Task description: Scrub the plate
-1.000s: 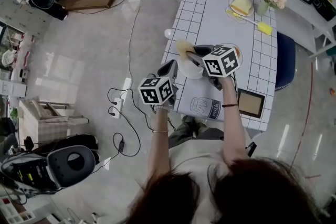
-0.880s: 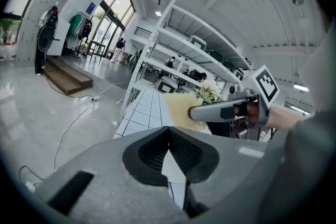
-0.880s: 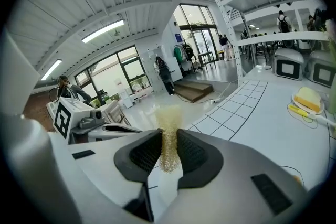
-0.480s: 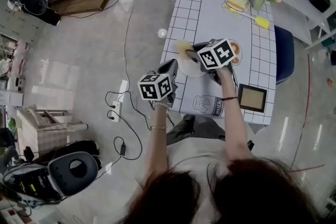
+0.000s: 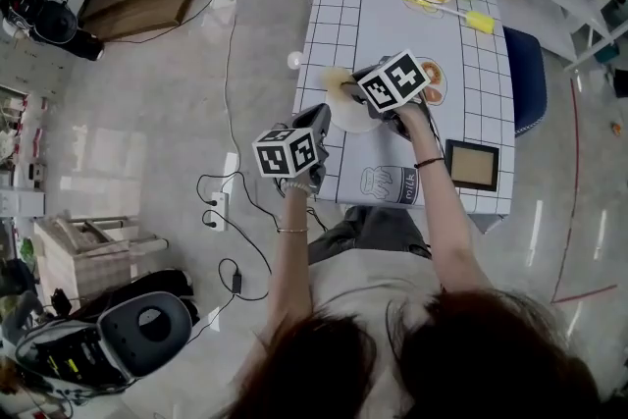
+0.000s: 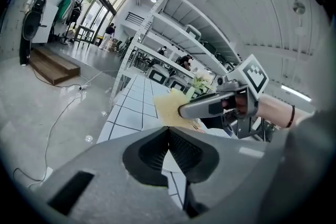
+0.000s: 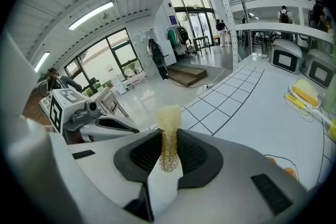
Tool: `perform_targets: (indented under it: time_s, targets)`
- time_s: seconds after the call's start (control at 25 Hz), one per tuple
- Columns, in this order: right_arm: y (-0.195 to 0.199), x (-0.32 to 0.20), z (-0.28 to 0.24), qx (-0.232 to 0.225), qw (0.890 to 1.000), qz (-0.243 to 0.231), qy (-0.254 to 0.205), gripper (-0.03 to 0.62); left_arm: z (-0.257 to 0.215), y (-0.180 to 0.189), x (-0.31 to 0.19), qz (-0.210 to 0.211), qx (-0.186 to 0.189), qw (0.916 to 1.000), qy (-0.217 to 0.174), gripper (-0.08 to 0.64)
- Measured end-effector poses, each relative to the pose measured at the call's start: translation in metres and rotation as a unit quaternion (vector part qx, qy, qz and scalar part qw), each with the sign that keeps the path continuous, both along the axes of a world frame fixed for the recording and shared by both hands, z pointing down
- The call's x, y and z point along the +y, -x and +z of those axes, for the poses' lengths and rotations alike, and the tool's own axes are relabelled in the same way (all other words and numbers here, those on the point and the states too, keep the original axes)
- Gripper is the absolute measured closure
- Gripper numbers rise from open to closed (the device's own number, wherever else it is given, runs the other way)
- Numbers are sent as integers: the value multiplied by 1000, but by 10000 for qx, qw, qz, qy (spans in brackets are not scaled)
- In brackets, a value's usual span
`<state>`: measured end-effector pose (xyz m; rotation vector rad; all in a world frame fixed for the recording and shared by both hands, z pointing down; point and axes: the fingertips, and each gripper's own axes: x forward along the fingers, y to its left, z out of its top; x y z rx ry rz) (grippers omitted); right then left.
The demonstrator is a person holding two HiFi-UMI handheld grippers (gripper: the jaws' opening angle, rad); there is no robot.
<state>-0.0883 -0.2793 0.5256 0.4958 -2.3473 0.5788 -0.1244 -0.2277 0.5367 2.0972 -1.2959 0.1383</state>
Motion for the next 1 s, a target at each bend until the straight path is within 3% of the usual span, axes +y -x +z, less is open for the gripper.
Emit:
perform_targets:
  time_s: [0.36, 1.0]
  targets:
    - [-5, -4, 25, 589, 9974, -174, 369, 512, 10, -2, 2, 7, 19, 9999, 115, 549]
    - [4, -10, 39, 1056, 9918, -328, 635, 512, 19, 0, -5, 14, 100, 9997, 234, 549]
